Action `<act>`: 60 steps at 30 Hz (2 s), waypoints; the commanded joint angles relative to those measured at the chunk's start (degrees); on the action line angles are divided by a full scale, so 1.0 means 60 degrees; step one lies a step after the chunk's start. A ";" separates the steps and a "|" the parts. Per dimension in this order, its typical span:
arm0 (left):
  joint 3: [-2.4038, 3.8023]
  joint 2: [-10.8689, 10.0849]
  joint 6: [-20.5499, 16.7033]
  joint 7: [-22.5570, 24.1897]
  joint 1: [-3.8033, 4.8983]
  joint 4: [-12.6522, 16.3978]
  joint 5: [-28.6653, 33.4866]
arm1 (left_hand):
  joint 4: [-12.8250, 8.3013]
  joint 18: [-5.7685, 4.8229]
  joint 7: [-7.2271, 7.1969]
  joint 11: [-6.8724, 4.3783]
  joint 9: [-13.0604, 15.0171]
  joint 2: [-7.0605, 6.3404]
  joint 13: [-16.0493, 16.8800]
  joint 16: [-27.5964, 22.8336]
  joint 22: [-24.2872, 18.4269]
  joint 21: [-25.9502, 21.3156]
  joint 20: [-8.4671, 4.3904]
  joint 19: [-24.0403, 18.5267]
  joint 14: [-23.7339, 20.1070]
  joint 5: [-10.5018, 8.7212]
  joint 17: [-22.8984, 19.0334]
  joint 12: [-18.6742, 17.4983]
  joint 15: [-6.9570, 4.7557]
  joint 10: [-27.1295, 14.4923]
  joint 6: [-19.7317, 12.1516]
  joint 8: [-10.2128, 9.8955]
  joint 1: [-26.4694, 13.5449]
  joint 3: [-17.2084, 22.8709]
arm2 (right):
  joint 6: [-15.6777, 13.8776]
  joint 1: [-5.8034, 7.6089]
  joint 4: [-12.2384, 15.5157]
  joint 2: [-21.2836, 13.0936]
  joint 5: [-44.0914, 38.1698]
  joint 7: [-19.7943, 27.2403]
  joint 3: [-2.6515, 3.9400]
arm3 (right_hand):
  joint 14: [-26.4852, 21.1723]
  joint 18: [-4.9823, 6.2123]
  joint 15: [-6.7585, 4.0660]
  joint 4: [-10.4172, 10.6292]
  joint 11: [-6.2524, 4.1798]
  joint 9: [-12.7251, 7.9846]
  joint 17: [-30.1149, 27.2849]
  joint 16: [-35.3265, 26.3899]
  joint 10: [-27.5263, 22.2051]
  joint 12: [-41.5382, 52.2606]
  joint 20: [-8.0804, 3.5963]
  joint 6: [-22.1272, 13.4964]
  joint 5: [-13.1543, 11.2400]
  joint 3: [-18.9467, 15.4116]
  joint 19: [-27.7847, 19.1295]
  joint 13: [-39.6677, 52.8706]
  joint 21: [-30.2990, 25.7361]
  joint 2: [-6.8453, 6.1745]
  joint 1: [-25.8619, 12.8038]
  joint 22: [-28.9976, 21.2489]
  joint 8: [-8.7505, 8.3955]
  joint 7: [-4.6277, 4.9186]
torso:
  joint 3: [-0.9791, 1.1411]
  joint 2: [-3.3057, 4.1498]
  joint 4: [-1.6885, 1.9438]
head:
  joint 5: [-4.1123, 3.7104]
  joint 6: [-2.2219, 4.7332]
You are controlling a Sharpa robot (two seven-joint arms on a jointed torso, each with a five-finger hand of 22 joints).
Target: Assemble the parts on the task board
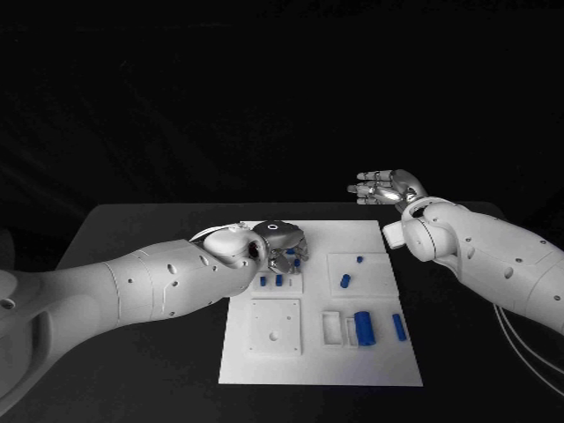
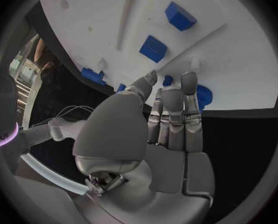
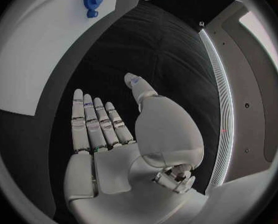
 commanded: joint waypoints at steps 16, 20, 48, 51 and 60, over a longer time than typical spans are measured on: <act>0.0003 0.0077 0.0010 0.0056 -0.0049 -0.0078 -0.0132 | 0.0018 0.0298 0.0137 0.0087 -0.0014 0.0117 -0.0011 0.0132 0.0183 0.0330 0.0118 -0.0109 0.0000 0.0118 -0.0060 -0.0035 0.0178 0.0333 0.0282 -0.0059 -0.0181 0.0712 | 0.0133 -0.0001 0.0050 -0.0020 -0.0024 0.0096 0.0004 | -0.0029 -0.0152 -0.0029 0.0057 -0.0012 -0.0006 -0.0015 -0.0035 0.0023 -0.0032 -0.0008 -0.0009 0.0044 0.0004 -0.0079 -0.0012 -0.0001 -0.0045 -0.0060 -0.0009 -0.0042 0.0190 | 0.0002 -0.0009 0.0007 | -0.0039 -0.0015; 0.0004 0.0068 0.0041 0.0029 -0.0049 -0.0100 -0.0140 | 0.0001 0.0347 0.0160 0.0116 -0.0014 0.0111 -0.0011 0.0151 0.0184 0.0365 0.0161 -0.0125 -0.0009 0.0198 -0.0062 -0.0034 0.0226 0.0326 0.0300 -0.0059 -0.0177 0.0749 | 0.0136 -0.0001 0.0048 -0.0022 -0.0024 0.0096 0.0004 | -0.0029 -0.0152 -0.0029 0.0057 -0.0012 -0.0006 -0.0015 -0.0035 0.0023 -0.0032 -0.0008 -0.0009 0.0044 0.0004 -0.0079 -0.0012 -0.0001 -0.0045 -0.0060 -0.0009 -0.0042 0.0190 | 0.0002 -0.0008 0.0011 | -0.0041 -0.0022; 0.0005 0.0030 0.0387 0.0179 -0.0047 -0.0123 -0.0148 | 0.0149 0.0423 0.0261 0.0036 -0.0009 0.0357 -0.0003 0.0217 0.0161 0.0507 0.0251 -0.0204 -0.0043 0.0015 -0.0111 -0.0029 0.0273 0.1095 0.0749 -0.0051 -0.0297 0.0591 | 0.0195 -0.0001 0.0026 -0.0015 -0.0036 0.0102 0.0004 | -0.0023 -0.0151 -0.0022 0.0067 -0.0010 -0.0007 -0.0014 -0.0034 0.0023 -0.0032 -0.0008 -0.0014 0.0042 -0.0009 -0.0081 -0.0012 -0.0001 -0.0037 -0.0066 -0.0009 -0.0043 0.0190 | 0.0000 -0.0008 0.0013 | -0.0039 -0.0055; 0.0006 0.0040 0.0403 0.0207 -0.0047 -0.0134 -0.0144 | 0.0172 0.0409 0.0266 0.0017 -0.0011 0.0428 -0.0002 0.0219 0.0159 0.0510 0.0243 -0.0201 -0.0037 -0.0012 -0.0120 -0.0031 0.0268 0.1214 0.0831 -0.0056 -0.0270 0.0486 | 0.0200 -0.0001 0.0025 -0.0012 -0.0041 0.0104 0.0004 | -0.0023 -0.0151 -0.0022 0.0067 -0.0010 -0.0007 -0.0014 -0.0034 0.0023 -0.0032 -0.0008 -0.0014 0.0042 -0.0009 -0.0081 -0.0012 -0.0001 -0.0037 -0.0066 -0.0009 -0.0043 0.0190 | 0.0000 -0.0009 0.0008 | -0.0031 -0.0057; 0.0006 0.0065 0.0328 0.0184 -0.0048 -0.0177 -0.0145 | 0.0136 0.0388 0.0239 -0.0074 0.0003 0.0687 0.0004 0.0231 0.0172 0.0539 0.0215 -0.0195 -0.0028 0.0004 -0.0143 -0.0025 0.0223 0.1678 0.1286 -0.0043 -0.0122 0.0287 | 0.0206 -0.0001 0.0019 0.0002 -0.0048 0.0105 0.0004 | -0.0014 -0.0149 -0.0021 0.0059 -0.0014 -0.0006 -0.0014 -0.0034 0.0043 -0.0031 -0.0010 0.0024 0.0045 -0.0016 -0.0067 -0.0011 0.0001 -0.0012 -0.0059 -0.0008 -0.0041 0.0183 | 0.0002 -0.0009 0.0009 | -0.0026 -0.0049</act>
